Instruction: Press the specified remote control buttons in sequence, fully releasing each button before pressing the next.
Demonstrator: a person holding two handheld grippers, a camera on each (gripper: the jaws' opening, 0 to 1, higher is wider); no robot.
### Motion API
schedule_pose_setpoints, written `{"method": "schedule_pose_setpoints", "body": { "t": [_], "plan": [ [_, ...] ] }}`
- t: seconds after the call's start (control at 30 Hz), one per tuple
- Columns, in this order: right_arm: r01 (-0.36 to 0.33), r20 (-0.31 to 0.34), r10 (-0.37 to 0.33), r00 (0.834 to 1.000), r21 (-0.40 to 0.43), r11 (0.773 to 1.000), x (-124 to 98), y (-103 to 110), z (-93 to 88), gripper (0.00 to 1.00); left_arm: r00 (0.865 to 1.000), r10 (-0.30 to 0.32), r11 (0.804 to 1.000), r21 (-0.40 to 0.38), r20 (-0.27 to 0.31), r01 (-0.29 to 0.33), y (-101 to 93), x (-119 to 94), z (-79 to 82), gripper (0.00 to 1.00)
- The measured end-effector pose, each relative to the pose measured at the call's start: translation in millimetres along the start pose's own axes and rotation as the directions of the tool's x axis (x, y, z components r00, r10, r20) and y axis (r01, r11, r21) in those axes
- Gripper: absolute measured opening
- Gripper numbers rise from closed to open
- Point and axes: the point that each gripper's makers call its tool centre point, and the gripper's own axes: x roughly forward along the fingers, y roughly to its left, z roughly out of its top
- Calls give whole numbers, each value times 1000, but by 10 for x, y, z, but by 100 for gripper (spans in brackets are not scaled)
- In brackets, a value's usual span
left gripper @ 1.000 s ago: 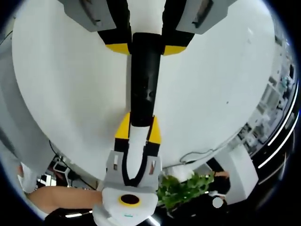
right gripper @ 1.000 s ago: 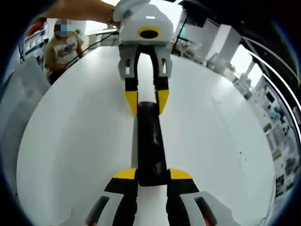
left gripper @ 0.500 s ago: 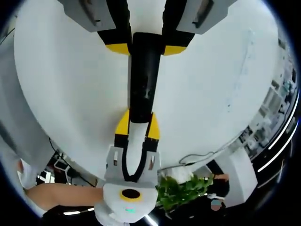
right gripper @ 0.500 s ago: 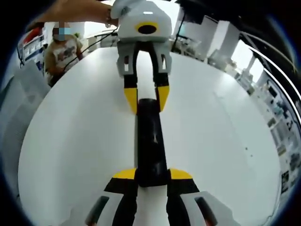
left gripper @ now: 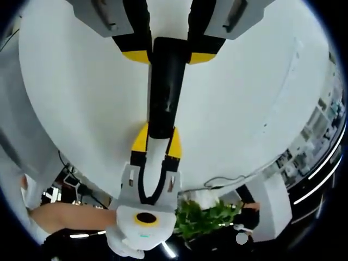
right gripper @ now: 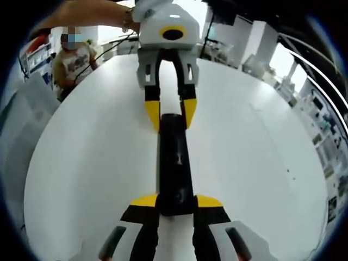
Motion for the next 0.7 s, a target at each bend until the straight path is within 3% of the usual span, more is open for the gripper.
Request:
{"method": "schedule_pose_setpoints", "body": {
  "t": [0.7],
  "plan": [
    [-11,3,11,1000,12,1000,8,-15,-14,21,1000,1,1000,-1,-4,-1,12,11,12,24]
  ]
}}
